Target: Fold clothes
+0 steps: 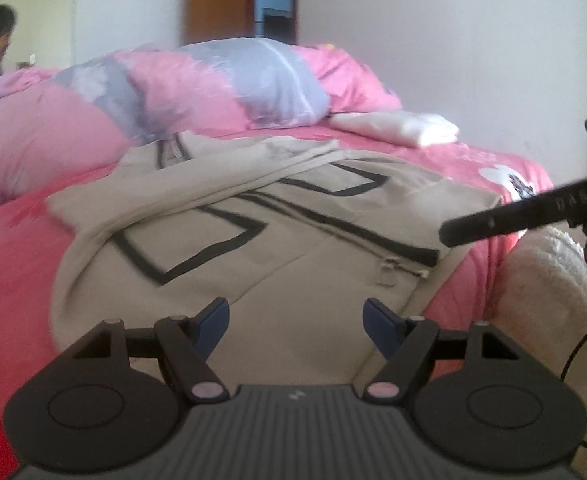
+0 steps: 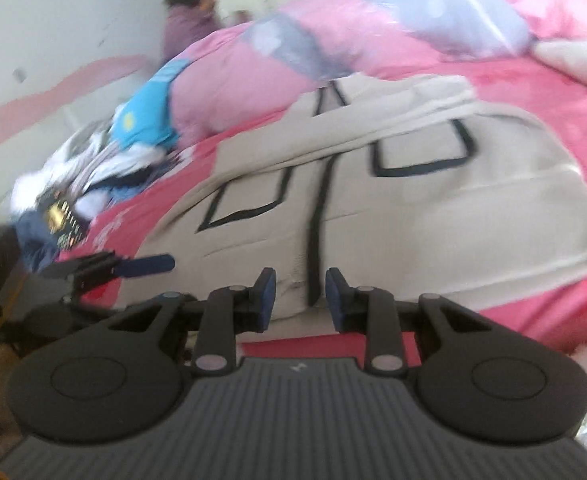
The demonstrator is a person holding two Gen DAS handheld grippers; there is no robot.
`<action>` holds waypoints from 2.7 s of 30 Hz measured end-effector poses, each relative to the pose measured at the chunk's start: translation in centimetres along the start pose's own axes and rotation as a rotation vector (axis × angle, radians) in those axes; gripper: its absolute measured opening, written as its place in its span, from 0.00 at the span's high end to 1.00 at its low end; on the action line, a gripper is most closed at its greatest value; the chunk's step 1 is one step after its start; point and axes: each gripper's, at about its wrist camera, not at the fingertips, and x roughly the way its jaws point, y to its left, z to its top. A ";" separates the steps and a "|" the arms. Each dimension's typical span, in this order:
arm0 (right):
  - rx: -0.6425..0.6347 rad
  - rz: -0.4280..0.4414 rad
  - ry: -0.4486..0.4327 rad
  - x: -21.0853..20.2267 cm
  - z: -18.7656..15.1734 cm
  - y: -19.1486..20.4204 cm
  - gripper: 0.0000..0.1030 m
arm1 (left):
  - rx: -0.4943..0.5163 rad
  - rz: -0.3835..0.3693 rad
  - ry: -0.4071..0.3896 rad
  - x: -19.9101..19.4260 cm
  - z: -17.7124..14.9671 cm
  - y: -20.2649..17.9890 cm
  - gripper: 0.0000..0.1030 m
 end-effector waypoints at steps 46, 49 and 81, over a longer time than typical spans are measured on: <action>0.752 0.337 0.073 4.4 -3.6 -8.6 0.81 | 0.357 0.035 0.023 4.8 1.1 -8.4 0.57; 0.744 0.308 0.011 4.0 -3.3 -8.7 0.81 | 0.366 0.037 0.026 4.6 0.9 -8.6 0.58; 0.647 0.285 -0.127 3.5 -2.7 -8.9 0.95 | 0.365 -0.007 -0.036 3.1 0.6 -9.0 0.98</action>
